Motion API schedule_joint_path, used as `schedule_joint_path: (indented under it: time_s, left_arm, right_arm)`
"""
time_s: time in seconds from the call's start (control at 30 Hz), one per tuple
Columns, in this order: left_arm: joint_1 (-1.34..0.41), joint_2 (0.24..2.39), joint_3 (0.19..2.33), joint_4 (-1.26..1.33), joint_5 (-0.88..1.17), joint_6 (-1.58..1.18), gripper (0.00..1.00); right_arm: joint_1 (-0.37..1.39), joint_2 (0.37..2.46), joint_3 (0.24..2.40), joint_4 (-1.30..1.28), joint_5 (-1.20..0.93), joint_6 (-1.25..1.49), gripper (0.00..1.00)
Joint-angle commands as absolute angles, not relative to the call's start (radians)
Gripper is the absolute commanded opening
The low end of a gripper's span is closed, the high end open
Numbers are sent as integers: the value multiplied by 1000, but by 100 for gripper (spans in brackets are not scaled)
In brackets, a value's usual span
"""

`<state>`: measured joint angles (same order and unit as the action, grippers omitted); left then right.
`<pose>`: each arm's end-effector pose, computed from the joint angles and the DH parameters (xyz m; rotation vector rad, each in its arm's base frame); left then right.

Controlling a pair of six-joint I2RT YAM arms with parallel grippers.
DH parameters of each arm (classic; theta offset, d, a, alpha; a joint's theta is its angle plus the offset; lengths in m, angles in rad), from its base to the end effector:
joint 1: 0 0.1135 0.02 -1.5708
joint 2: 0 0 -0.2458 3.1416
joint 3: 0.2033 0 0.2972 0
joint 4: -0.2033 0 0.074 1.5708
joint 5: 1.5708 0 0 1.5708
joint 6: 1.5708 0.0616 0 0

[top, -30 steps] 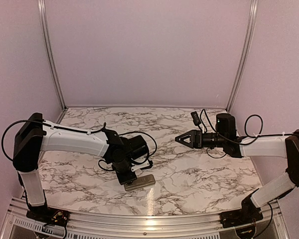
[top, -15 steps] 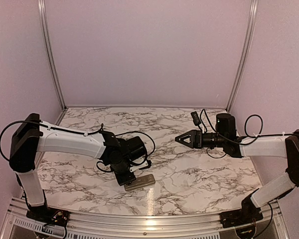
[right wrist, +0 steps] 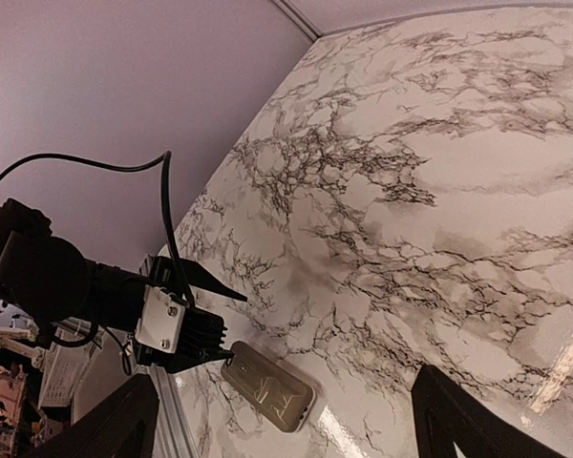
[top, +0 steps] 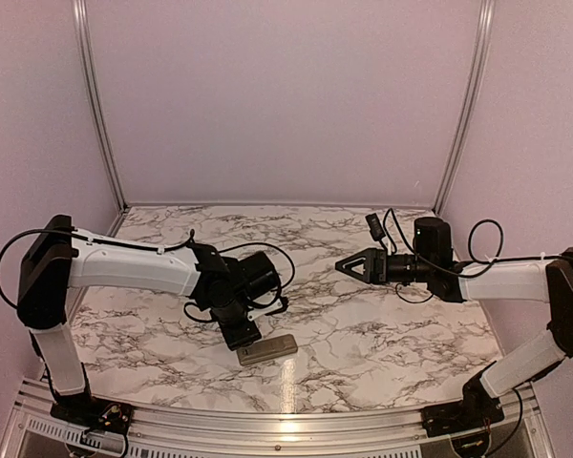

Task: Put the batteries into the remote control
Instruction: Press the battery cover on the remote control without the battery cover, then pick up the remote control from the center of the board.

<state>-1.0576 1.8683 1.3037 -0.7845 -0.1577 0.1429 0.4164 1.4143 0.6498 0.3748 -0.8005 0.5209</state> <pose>0.2047 -0.3435 0.1119 1.6020 2.3850 0.0625 0.2944 0.1785 0.1537 -0.4664 2.0464 1.3736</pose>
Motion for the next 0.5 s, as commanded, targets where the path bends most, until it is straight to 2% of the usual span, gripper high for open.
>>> schedule_joint_path:
  time_s: [0.0, 0.2, 0.47]
  left_arm:
    - [-1022, 1757, 1337, -728, -135, 136, 66]
    - [-1022, 1705, 1261, -663, 13, 155, 70]
    - [-1031, 1770, 1193, -607, 169, 179, 74]
  right_arm:
    - [408, 1416, 650, 401, -807, 528, 90]
    - [408, 1398, 648, 402, -804, 515, 90]
    - [408, 1371, 630, 464, -830, 529, 90]
